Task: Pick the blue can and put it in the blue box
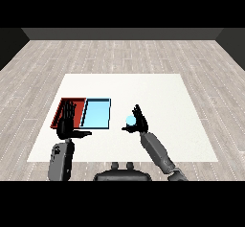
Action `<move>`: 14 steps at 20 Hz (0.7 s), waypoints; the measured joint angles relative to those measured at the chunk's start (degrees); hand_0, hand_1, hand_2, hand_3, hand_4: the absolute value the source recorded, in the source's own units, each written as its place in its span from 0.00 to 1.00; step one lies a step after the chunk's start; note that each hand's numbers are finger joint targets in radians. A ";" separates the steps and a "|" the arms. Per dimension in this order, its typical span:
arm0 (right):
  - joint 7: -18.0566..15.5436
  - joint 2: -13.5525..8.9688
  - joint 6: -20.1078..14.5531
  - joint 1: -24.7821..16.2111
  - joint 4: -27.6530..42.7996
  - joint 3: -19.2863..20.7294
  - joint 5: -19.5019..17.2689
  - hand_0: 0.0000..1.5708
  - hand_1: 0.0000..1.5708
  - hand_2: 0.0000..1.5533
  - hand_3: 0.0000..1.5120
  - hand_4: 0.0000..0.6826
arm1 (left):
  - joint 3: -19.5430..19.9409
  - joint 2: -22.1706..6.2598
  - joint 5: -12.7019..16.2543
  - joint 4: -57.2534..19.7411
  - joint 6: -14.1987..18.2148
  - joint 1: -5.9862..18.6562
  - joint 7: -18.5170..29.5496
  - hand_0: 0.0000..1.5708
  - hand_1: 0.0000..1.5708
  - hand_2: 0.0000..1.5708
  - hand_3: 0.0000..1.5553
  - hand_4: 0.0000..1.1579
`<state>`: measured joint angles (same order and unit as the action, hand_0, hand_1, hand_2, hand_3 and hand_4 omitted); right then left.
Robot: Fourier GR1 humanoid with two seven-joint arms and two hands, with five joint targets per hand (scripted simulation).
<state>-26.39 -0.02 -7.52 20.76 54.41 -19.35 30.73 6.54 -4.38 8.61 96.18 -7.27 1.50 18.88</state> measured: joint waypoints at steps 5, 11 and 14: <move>-0.70 0.00 -9.03 2.00 -2.07 0.09 -0.69 0.98 0.98 0.96 0.96 0.96 | 0.02 0.23 -0.51 -0.90 0.04 -0.18 1.29 0.00 0.00 0.00 0.00 0.00; -0.69 -0.22 -16.87 4.13 -5.26 -1.65 -3.04 0.96 0.96 0.95 0.94 0.91 | 0.74 -0.19 -0.03 -2.52 -0.71 -0.21 2.40 0.00 0.00 0.00 0.00 0.00; 0.07 -0.06 -18.90 5.50 -6.28 -2.13 -3.09 0.95 0.95 0.95 0.95 0.92 | -0.60 0.83 -1.25 -1.81 0.53 -0.16 1.81 0.00 0.00 0.00 0.00 0.00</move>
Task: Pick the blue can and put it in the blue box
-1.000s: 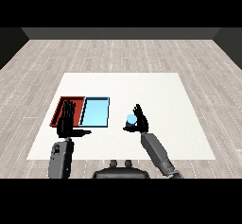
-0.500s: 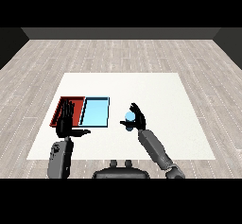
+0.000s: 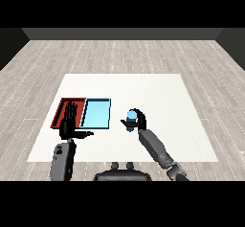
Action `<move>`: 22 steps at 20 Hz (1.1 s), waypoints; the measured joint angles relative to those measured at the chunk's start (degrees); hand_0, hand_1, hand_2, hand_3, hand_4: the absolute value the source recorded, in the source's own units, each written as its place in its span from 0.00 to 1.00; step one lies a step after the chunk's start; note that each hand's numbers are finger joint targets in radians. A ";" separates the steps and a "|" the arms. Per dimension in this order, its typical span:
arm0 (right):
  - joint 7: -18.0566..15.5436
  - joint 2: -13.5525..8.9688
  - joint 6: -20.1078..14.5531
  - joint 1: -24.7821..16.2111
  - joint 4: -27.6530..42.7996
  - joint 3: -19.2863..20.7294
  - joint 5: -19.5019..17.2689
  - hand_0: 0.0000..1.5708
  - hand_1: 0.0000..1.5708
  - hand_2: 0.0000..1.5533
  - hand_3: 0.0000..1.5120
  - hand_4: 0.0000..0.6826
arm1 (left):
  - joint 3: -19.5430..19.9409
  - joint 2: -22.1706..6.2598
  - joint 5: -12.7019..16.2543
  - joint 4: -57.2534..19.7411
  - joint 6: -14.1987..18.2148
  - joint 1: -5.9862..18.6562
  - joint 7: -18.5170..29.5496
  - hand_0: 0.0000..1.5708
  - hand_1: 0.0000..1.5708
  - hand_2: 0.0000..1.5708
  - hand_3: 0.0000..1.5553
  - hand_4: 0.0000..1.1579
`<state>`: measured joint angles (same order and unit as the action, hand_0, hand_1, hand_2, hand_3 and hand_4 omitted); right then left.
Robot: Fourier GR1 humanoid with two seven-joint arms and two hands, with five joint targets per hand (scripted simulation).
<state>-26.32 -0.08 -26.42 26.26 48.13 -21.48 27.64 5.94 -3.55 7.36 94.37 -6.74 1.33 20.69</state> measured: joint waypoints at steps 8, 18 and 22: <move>7.82 -3.27 -4.29 -2.24 12.54 -2.22 -6.22 0.93 0.93 0.93 0.93 0.92 | -2.30 0.20 -2.07 0.94 -0.05 -1.05 -0.95 0.00 0.00 0.00 0.00 0.00; 16.30 -7.96 -6.46 -0.90 25.97 -4.46 -15.28 0.90 0.90 0.93 0.93 0.90 | -9.27 2.81 -5.62 -1.82 0.61 1.13 -5.57 0.00 0.00 0.00 0.00 0.00; 20.31 -8.56 -5.71 -1.25 30.12 -3.56 -19.59 0.91 0.91 0.93 0.93 0.90 | -10.92 3.26 -6.31 -3.55 1.76 2.48 -6.44 0.00 0.00 0.00 0.00 0.00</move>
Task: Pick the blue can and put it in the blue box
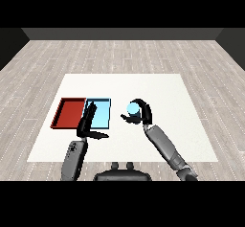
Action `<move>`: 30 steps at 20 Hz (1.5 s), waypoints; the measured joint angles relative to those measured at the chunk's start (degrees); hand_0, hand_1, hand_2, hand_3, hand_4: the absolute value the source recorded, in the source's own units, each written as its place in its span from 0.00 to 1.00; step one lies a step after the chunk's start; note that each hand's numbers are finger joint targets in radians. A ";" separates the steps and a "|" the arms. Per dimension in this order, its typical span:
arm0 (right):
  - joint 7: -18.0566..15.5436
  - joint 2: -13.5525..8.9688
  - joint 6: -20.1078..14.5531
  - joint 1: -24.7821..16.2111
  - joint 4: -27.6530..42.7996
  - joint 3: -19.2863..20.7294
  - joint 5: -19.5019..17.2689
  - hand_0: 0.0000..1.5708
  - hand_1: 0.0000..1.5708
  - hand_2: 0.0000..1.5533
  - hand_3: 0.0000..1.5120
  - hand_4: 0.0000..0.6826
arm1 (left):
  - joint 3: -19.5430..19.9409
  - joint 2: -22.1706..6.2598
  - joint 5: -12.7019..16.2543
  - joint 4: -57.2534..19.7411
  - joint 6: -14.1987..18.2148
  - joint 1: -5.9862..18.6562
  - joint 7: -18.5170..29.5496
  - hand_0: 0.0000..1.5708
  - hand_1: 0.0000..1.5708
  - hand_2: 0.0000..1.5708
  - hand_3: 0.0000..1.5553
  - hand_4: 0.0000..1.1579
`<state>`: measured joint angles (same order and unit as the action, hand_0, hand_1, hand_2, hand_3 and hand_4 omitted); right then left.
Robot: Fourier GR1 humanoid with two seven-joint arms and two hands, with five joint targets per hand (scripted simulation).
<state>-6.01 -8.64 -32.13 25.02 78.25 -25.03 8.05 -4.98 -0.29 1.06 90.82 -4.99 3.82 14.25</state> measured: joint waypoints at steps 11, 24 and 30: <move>3.82 0.56 5.59 -1.21 3.95 4.89 -6.61 0.92 0.92 0.94 0.92 0.90 | -7.96 0.25 3.65 -6.06 5.68 4.78 -1.68 0.00 0.00 0.00 0.00 0.00; 6.25 5.22 11.82 -1.89 6.64 8.10 -13.08 0.95 0.95 0.94 0.92 0.89 | -14.18 0.28 8.01 -14.43 11.39 9.59 -0.35 0.00 0.00 0.00 0.00 0.00; 4.44 6.72 13.49 -2.52 6.61 8.88 -14.35 0.94 0.94 0.94 0.92 0.88 | -16.99 0.28 11.64 -18.06 14.83 12.01 0.92 0.00 0.00 0.00 0.00 0.00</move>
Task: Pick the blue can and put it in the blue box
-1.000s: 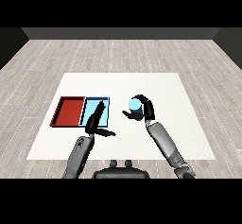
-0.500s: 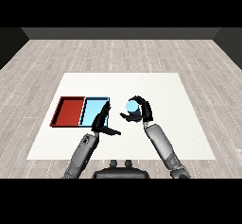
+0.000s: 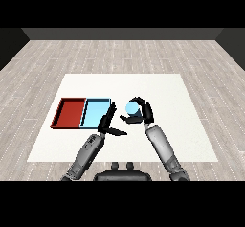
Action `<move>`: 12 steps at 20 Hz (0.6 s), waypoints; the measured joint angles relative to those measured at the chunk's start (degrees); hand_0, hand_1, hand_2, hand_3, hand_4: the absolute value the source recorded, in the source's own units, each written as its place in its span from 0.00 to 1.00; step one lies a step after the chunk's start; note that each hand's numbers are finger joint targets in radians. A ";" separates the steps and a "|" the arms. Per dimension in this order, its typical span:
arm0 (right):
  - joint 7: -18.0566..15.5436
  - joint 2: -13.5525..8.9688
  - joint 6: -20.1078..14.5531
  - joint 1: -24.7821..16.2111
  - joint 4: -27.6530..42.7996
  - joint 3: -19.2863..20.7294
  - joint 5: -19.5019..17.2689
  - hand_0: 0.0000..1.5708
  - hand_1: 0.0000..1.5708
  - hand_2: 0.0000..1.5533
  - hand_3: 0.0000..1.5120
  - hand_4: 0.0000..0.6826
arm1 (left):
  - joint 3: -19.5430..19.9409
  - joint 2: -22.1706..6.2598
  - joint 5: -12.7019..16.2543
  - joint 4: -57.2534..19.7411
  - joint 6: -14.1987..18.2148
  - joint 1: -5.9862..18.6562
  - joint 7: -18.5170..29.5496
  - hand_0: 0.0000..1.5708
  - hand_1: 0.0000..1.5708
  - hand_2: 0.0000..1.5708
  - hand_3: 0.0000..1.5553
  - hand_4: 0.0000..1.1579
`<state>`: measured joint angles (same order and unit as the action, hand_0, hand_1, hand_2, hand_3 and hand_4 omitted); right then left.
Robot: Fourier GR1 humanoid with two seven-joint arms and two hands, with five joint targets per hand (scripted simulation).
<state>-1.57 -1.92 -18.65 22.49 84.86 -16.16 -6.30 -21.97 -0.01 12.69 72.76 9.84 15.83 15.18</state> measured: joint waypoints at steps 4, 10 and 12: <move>1.08 1.18 -0.58 0.77 0.20 -1.13 -0.55 0.94 0.94 0.94 0.92 0.90 | -0.07 -0.01 0.77 -0.79 -0.04 0.36 -0.41 0.00 0.00 0.00 0.00 0.00; -0.88 1.61 -0.41 0.44 -1.17 -2.17 0.45 0.94 0.94 0.94 0.92 0.90 | -1.34 0.00 2.44 -2.52 0.22 0.90 0.10 0.00 0.00 0.00 0.00 0.00; 0.29 1.73 -1.00 1.36 -0.95 -3.11 0.03 0.95 0.95 0.94 0.93 0.89 | -0.59 0.00 2.83 -4.00 -0.23 2.16 0.42 0.00 0.00 0.00 0.00 0.00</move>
<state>-1.28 -0.20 -19.65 23.85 83.91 -19.27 -6.27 -22.56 -0.01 15.52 68.76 9.62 17.99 15.60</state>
